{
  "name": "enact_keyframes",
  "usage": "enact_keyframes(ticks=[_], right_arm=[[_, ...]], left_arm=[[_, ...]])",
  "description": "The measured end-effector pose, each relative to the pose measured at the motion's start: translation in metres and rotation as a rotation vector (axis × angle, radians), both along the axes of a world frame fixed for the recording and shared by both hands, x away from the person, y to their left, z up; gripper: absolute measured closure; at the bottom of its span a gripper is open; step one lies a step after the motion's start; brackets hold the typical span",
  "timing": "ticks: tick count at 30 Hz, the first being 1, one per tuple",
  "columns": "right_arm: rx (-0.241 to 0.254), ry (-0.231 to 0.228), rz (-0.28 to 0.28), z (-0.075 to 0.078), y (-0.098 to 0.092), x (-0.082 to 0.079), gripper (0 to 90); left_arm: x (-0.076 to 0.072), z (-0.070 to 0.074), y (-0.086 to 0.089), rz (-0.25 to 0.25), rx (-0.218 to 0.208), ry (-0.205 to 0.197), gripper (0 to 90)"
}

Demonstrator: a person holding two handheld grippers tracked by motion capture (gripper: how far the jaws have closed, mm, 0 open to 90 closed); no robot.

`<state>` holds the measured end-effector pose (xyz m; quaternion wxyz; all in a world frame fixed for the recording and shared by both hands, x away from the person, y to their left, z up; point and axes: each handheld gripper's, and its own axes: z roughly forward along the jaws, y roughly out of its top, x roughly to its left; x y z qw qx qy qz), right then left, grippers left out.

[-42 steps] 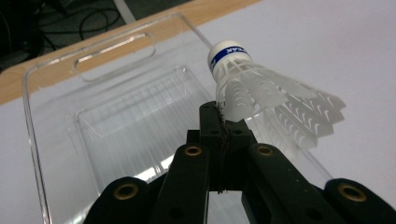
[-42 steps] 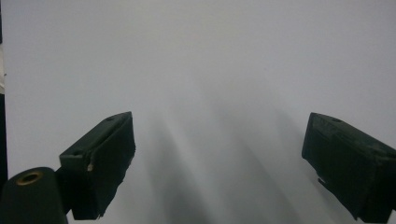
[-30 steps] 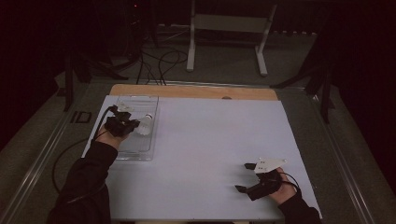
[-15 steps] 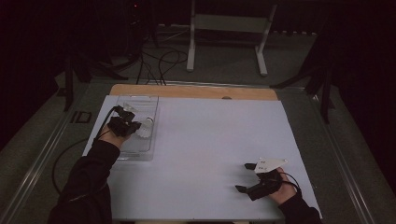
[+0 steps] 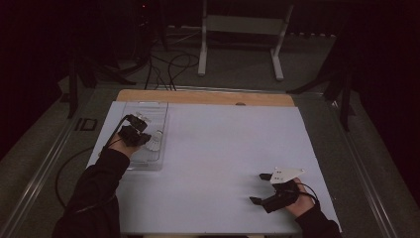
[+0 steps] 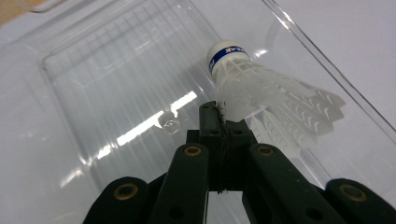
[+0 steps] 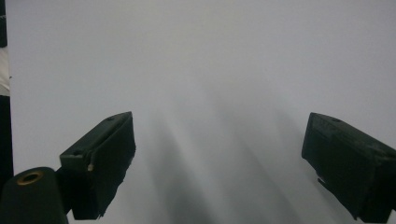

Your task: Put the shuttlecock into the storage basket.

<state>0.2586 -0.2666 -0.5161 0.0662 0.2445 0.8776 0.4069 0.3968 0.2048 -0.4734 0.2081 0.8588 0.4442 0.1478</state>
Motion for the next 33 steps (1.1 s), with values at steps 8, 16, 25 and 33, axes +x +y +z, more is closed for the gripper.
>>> enact_keyframes(ticks=[8, 16, 25, 33], right_arm=[[0.006, 0.003, -0.002, 0.0, 0.0, 0.0, 9.6], [0.002, 0.004, -0.002, 0.0, 0.0, 0.0, 9.6], [0.002, 0.005, -0.002, 0.0, 0.0, 0.0, 9.6], [0.001, 0.006, -0.002, 0.001, 0.0, 0.0, 9.6]], left_arm=[[-0.001, 0.0, 0.0, -0.003, -0.006, 0.008, 89.3], [-0.002, -0.001, -0.002, -0.013, 0.012, 0.01, 80.5], [-0.006, 0.014, -0.002, 0.053, 0.018, -0.021, 37.5], [-0.014, 0.027, -0.006, 0.059, 0.048, -0.042, 18.5]])
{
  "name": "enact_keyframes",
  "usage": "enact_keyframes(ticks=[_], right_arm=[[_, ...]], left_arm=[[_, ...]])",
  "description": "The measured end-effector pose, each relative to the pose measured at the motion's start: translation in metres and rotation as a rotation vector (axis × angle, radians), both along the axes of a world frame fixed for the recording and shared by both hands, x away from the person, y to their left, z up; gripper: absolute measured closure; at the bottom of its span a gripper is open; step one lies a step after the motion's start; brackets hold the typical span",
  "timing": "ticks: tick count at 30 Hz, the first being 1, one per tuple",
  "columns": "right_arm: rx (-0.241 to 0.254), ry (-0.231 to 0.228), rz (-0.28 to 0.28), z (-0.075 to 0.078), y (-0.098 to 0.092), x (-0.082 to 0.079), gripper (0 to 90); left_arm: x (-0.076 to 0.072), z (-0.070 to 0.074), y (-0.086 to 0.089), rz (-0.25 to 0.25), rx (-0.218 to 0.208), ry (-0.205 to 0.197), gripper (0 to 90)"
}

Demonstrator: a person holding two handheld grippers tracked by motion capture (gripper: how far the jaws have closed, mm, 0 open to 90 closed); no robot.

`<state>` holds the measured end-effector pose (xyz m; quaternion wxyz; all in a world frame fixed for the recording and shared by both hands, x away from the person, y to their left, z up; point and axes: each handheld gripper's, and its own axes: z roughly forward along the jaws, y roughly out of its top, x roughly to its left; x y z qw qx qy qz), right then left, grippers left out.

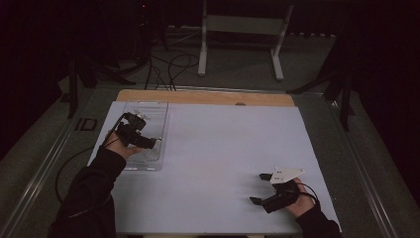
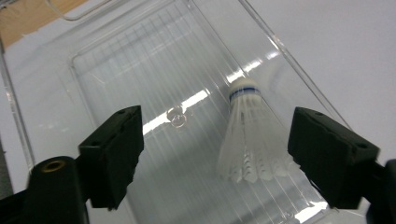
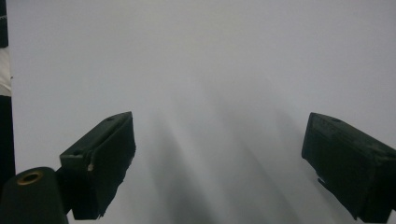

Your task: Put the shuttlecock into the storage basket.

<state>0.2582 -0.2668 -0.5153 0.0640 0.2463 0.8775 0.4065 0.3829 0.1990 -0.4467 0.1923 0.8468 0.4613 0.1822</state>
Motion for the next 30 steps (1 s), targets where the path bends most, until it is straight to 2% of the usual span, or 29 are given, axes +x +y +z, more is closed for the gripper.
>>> enact_keyframes(ticks=[4, 9, 12, 13, 14, 16, 20, 26, 27, 28, 30], right_arm=[[0.001, 0.0, 0.001, 0.0, 0.0, 0.0, 9.6], [0.005, -0.006, 0.0, 0.001, 0.0, 0.0, 9.6], [0.005, -0.004, -0.002, 0.001, 0.0, 0.0, 9.6], [0.003, -0.005, -0.002, 0.001, 0.0, 0.0, 9.6], [0.004, -0.005, -0.002, 0.001, 0.0, 0.0, 9.6], [0.005, -0.01, 0.0, 0.001, 0.0, 0.0, 9.6], [0.005, -0.007, -0.001, 0.001, 0.0, 0.0, 9.6], [0.007, -0.007, 0.0, 0.001, 0.0, 0.0, 9.6], [0.006, -0.007, 0.0, 0.001, 0.0, 0.0, 9.6], [0.007, -0.001, -0.001, 0.001, 0.0, 0.0, 9.6], [0.008, -0.005, 0.001, 0.001, 0.0, 0.0, 9.6]], left_arm=[[-0.003, 0.006, -0.001, 0.005, -0.001, -0.019, 15.2], [-0.005, 0.012, -0.002, 0.003, -0.01, -0.022, 10.3], [-0.006, 0.016, -0.001, -0.004, -0.038, -0.027, 7.8], [-0.006, 0.017, -0.001, -0.023, -0.054, -0.019, 4.9], [-0.007, 0.018, -0.001, -0.028, -0.072, -0.032, 0.0], [-0.008, 0.02, -0.001, -0.05, -0.079, -0.031, 0.1], [-0.008, 0.025, -0.001, -0.06, -0.119, -0.034, 0.1], [-0.009, 0.03, -0.003, -0.082, -0.146, -0.034, 0.1], [-0.01, 0.032, -0.004, -0.106, -0.181, -0.034, 0.1], [-0.01, 0.033, -0.004, -0.112, -0.198, -0.034, 0.0], [-0.011, 0.035, -0.005, -0.127, -0.21, -0.036, 0.0]])
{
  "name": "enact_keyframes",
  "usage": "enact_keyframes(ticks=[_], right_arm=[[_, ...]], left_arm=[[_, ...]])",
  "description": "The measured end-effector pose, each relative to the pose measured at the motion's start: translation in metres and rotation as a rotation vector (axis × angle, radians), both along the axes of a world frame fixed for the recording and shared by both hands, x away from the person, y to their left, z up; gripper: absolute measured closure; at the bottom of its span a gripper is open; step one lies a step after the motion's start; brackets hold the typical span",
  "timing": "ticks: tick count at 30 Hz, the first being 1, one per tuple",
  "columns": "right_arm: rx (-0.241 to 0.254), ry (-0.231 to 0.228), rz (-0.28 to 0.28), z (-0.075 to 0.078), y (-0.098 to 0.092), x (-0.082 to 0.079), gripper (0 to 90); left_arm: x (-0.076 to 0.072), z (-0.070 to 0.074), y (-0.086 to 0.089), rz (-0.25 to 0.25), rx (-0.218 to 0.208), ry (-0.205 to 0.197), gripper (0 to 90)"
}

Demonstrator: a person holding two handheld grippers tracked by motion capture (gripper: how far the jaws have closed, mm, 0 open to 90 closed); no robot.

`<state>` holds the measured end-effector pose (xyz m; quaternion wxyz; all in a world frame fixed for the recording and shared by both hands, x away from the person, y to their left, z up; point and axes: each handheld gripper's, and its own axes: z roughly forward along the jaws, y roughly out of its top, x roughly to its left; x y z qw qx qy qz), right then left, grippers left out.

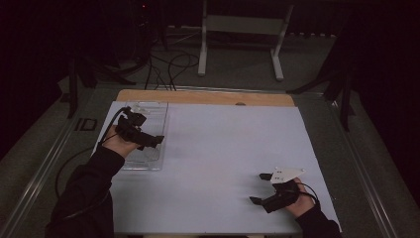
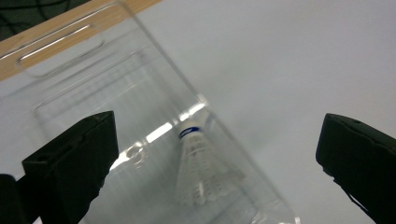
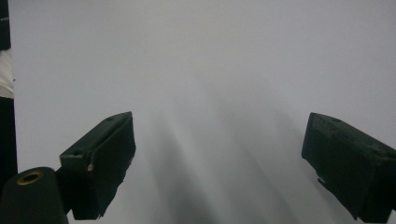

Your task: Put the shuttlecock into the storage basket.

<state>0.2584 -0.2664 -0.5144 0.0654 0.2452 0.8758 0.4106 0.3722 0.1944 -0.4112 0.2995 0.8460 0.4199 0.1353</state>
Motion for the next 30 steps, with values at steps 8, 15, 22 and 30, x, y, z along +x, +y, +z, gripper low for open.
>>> enact_keyframes(ticks=[8, 15, 22, 30], right_arm=[[0.002, 0.0, -0.001, 0.001, 0.0, 0.0, 9.6], [0.002, -0.001, 0.0, 0.001, 0.0, 0.0, 9.6], [0.0, 0.001, 0.004, 0.0, 0.001, 0.0, 9.6], [0.0, -0.002, 0.002, 0.0, 0.0, 0.001, 9.6]], left_arm=[[-0.002, 0.004, -0.008, -0.041, -0.022, -0.005, 0.0], [-0.004, 0.006, -0.018, -0.08, -0.035, -0.001, 0.1], [-0.004, 0.008, -0.029, -0.102, -0.05, -0.009, 0.1], [-0.006, 0.006, -0.044, -0.177, -0.084, 0.002, 0.1]])
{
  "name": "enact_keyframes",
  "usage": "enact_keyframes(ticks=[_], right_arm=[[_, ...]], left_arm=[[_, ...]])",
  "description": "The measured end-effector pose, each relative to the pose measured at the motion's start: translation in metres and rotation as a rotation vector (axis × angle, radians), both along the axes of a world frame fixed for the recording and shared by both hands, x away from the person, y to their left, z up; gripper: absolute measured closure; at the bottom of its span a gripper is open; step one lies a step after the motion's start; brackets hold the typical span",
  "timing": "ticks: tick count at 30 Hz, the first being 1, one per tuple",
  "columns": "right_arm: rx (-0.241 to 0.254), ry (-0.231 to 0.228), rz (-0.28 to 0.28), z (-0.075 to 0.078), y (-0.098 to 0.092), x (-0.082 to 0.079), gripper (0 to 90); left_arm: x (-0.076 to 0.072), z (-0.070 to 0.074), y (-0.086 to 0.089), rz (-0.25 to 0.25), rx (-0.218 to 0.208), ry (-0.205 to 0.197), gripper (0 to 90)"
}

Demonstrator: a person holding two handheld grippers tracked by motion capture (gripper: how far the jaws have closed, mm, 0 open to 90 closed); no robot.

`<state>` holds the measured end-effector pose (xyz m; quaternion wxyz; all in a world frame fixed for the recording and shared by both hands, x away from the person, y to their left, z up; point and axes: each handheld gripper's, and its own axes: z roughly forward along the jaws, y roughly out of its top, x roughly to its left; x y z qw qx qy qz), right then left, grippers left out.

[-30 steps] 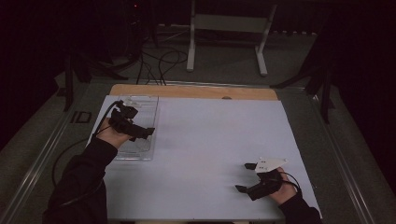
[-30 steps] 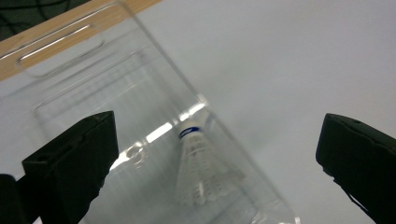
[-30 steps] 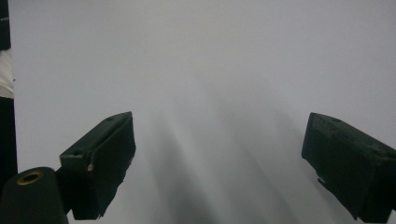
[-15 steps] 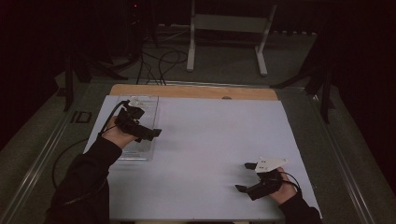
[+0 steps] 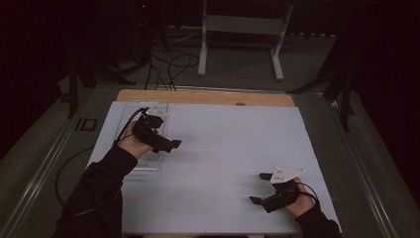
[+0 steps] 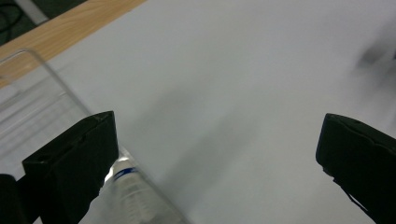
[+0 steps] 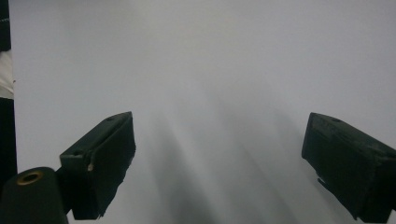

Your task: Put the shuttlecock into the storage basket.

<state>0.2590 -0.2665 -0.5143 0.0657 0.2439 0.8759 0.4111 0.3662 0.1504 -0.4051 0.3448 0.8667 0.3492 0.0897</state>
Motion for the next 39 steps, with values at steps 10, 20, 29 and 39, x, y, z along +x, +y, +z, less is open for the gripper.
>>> enact_keyframes(ticks=[10, 20, 29, 39], right_arm=[[0.002, 0.0, 0.0, 0.0, 0.0, 0.0, 9.6], [0.002, 0.002, -0.001, 0.001, 0.001, -0.001, 9.6], [-0.001, 0.002, 0.003, 0.001, 0.001, 0.0, 9.6], [0.002, 0.002, 0.004, 0.001, 0.001, 0.0, 9.6]], left_arm=[[-0.003, 0.001, -0.014, -0.059, -0.029, 0.0, 0.1], [-0.006, -0.001, -0.025, -0.095, -0.043, 0.001, 0.1], [-0.008, -0.002, -0.035, -0.125, -0.042, 0.002, 0.1], [-0.014, -0.005, -0.045, -0.165, -0.048, 0.01, 0.1]])
